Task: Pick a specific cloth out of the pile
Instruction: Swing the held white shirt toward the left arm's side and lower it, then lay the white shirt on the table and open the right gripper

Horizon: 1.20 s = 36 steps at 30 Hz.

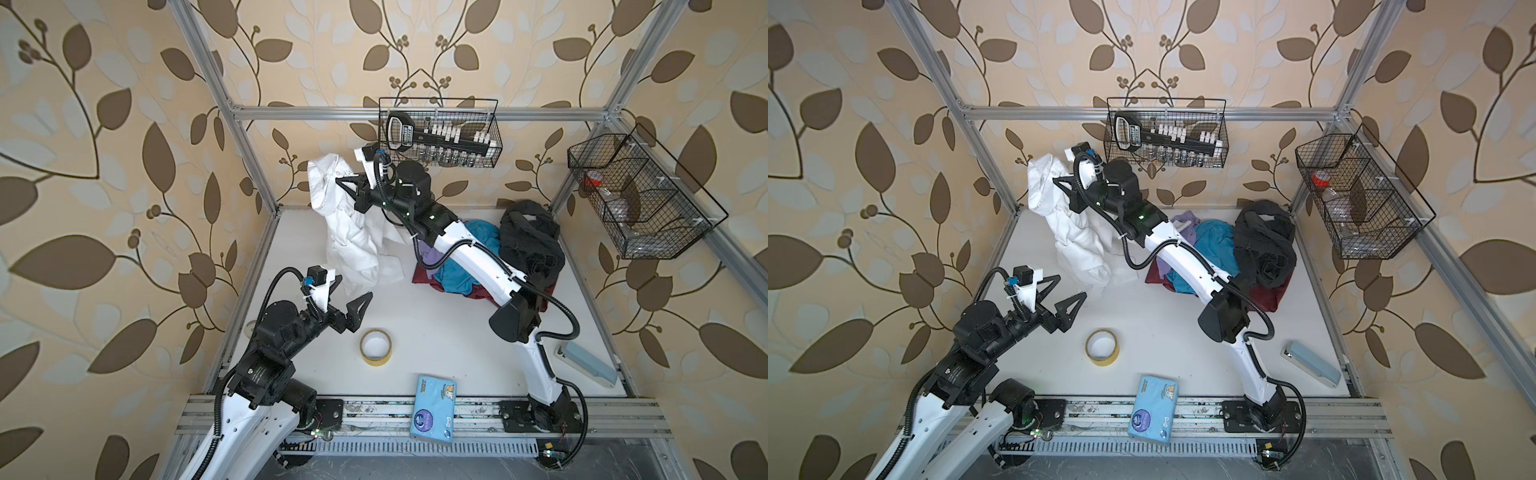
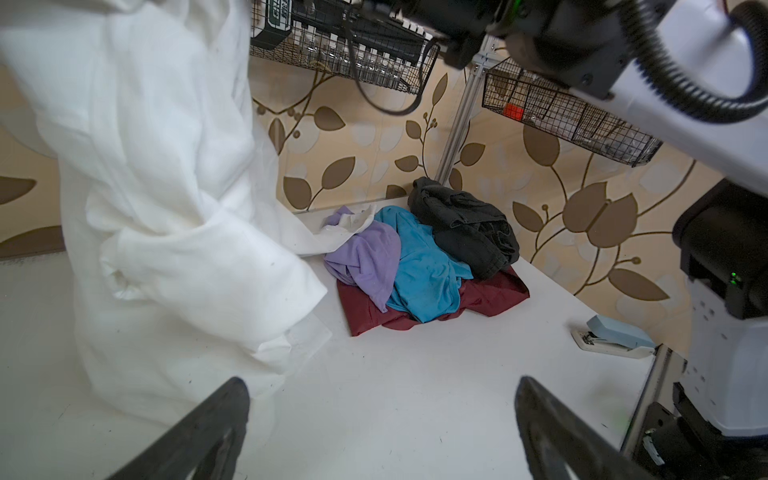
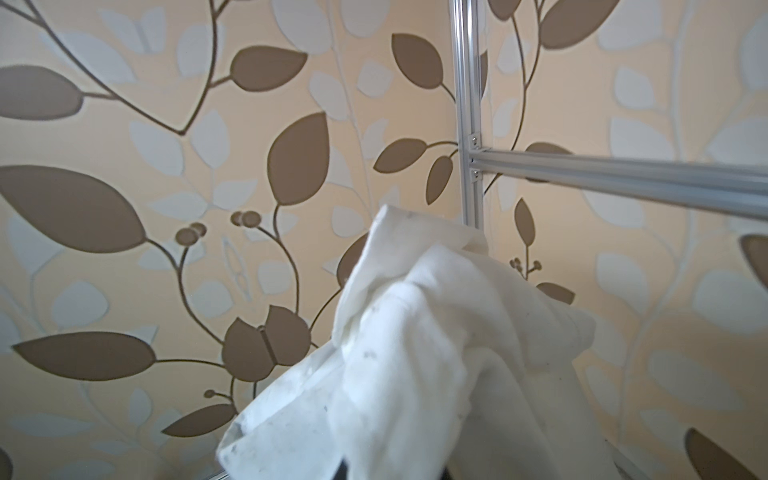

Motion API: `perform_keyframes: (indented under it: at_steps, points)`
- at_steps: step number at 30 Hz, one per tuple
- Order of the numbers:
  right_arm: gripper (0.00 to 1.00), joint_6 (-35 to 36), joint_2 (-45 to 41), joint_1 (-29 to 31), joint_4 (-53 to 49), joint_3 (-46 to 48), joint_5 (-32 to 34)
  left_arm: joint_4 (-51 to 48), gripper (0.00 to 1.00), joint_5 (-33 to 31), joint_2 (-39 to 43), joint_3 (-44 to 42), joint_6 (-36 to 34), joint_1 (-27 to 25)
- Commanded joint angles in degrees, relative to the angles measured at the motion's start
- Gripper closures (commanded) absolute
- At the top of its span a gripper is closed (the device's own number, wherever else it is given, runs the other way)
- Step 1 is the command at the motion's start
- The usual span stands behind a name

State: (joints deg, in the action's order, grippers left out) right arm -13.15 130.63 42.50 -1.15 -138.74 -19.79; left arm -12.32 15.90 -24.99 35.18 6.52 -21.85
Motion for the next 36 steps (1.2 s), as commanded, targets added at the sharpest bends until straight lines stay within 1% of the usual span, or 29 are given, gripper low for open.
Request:
perform_keyframes:
  at_steps: [1,4,6,8,11,13,19,20,23,24,25,27,29,32,34,36]
  points:
    - [1.0,-7.33,4.85,-1.14,2.32,2.09,-6.57,1.59,0.01,-0.86,0.87,1.6,-0.64,-0.64]
    - [1.0,-10.1,5.78,-2.14,3.49,6.58,-9.0,1.86,0.01,-0.89,0.8,1.38,-0.71,-0.7]
    - [1.0,-9.87,5.25,-2.55,2.77,10.17,-9.35,1.86,0.01,-0.94,0.74,1.43,-0.79,-0.74]
    - [1.0,-8.83,3.87,-2.6,1.08,14.48,-8.33,1.86,0.01,-1.03,0.65,1.42,-0.79,-0.76]
    - [1.0,-6.1,1.69,-2.6,-3.4,19.42,-4.0,1.86,0.01,-1.18,0.65,1.38,-0.89,-0.83]
    - [1.0,-4.21,0.44,-4.12,-6.13,22.1,-0.06,1.86,0.01,-1.17,0.62,1.3,-0.8,-0.83]
    - [1.0,0.4,-0.24,-5.17,-12.87,25.05,11.23,1.87,0.01,-1.36,0.68,1.12,-0.81,-0.92]
    - [0.93,1.0,0.01,-5.31,-13.93,24.94,13.12,1.77,0.01,-1.53,0.65,1.12,-0.81,-0.95]
    - [0.87,2.97,0.67,-5.35,-16.55,24.9,17.31,1.77,0.01,-1.73,0.63,1.13,-0.89,-1.01]
    - [0.82,3.36,0.83,-5.32,-17.2,24.98,17.79,1.86,0.01,-1.67,0.6,1.12,-0.9,-1.01]
    - [0.74,3.56,1.11,-5.35,-17.8,25.18,18.01,1.86,0.01,-1.72,0.54,1.04,-0.98,-1.01]
    - [0.52,3.9,1.67,-5.32,-18.61,25.53,17.53,1.99,0.01,-1.83,0.39,0.99,-1.01,-1.01]
    - [0.34,4.09,2.6,-5.27,-19.45,25.62,16.7,1.86,0.01,-1.9,0.11,1.03,-1.01,-1.01]
    - [0.22,3.93,4.25,-5.26,-20.6,25.15,16.2,1.78,0.01,-2.02,-0.05,1.03,-1.16,-1.01]
    - [0.19,3.84,5.62,-5.3,-21.7,24.07,15.69,1.72,0.01,-2.18,-0.14,1.03,-1.16,-1.01]
    - [0.18,3.42,7.11,-5.17,-22.8,23.08,14.99,1.81,0.01,-2.35,-0.23,0.94,-1.2,-1.01]
